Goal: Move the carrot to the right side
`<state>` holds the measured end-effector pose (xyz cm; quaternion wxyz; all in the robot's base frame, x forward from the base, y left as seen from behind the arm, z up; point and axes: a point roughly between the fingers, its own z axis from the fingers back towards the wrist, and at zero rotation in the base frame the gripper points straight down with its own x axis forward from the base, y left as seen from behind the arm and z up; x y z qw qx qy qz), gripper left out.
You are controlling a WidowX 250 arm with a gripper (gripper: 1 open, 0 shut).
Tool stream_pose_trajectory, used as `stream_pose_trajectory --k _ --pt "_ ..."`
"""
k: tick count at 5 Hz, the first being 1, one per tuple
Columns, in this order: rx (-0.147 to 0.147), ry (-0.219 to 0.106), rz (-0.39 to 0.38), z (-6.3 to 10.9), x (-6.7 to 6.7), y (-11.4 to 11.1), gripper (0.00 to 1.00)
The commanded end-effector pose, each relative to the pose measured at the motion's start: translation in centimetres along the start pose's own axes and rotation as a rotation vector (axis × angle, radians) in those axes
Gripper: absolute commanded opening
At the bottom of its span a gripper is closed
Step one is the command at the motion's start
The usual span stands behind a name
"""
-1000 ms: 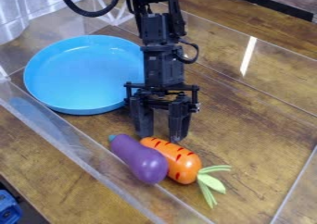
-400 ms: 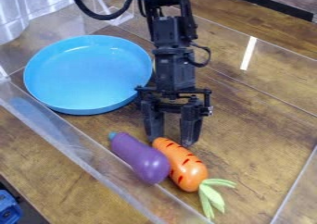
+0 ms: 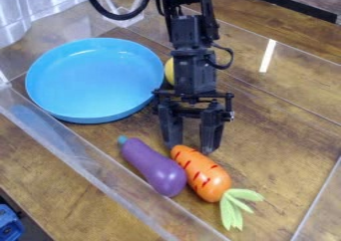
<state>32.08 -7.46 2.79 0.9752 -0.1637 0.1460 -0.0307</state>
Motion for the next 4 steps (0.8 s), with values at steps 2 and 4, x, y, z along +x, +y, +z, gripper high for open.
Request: stream_pose_trajectory --k 2,4 --pt "0.034 -0.057 -0.044 1.9 1.3 -0.9 1.0" --pt "0.061 -0.073 -0.038 2.1 2.3 -0.6 1.0"
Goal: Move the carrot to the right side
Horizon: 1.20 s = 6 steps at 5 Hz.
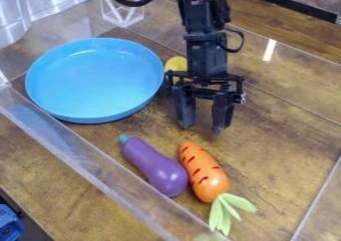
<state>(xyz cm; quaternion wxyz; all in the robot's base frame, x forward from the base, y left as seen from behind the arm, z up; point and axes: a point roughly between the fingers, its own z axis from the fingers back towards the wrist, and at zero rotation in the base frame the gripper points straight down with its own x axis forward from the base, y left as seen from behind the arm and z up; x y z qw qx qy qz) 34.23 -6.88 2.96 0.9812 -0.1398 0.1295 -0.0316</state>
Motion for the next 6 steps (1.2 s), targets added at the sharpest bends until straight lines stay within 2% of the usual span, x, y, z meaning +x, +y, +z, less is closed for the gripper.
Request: stream_pose_trajectory --k 1,3,4,6 --pt "0.02 -0.048 -0.026 1.18 0.75 -1.03 1.0" --pt "0.031 -0.06 0.008 0.91 1.17 -1.03 1.0" --pt "0.037 -0.061 0.0 0.83 1.17 -1.08 0.0" --pt "0.05 -0.064 -0.017 0.66 1.13 -1.16 0.0"
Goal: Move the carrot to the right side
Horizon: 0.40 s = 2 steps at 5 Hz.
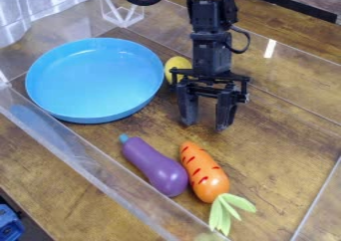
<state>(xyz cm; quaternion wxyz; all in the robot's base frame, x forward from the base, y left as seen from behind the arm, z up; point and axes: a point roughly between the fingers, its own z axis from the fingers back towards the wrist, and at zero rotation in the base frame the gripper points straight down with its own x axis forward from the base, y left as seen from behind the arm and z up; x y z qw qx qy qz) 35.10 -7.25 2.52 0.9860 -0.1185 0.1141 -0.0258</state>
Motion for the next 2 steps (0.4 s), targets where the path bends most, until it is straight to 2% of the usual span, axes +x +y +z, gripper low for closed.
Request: stream_pose_trajectory --k 1,2 --pt "0.013 -0.035 -0.037 0.9 0.15 -0.95 0.0" --pt "0.017 -0.037 -0.045 0.79 0.16 -1.01 0.0"
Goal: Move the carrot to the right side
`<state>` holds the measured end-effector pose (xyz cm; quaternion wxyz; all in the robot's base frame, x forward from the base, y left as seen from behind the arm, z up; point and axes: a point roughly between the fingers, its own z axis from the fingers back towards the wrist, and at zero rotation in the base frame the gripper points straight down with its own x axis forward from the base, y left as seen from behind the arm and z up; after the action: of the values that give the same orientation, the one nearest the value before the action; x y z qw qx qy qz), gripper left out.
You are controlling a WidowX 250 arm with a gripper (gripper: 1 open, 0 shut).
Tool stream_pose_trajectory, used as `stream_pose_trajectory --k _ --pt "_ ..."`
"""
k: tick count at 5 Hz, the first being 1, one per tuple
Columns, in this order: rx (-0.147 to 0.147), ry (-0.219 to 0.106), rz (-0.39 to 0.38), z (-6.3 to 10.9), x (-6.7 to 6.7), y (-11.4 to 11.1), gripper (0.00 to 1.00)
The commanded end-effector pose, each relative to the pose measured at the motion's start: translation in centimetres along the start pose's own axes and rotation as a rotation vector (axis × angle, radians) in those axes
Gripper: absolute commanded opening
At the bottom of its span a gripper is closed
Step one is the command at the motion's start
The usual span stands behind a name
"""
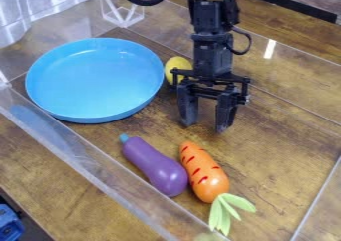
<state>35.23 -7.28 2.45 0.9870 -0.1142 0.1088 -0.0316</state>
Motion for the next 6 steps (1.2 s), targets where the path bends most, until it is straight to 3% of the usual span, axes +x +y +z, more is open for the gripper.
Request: stream_pose_trajectory --k 1,6 --pt "0.012 -0.031 -0.04 0.72 0.05 -1.06 0.0" --pt "0.036 -0.046 -0.074 0.05 0.09 -1.28 0.0"
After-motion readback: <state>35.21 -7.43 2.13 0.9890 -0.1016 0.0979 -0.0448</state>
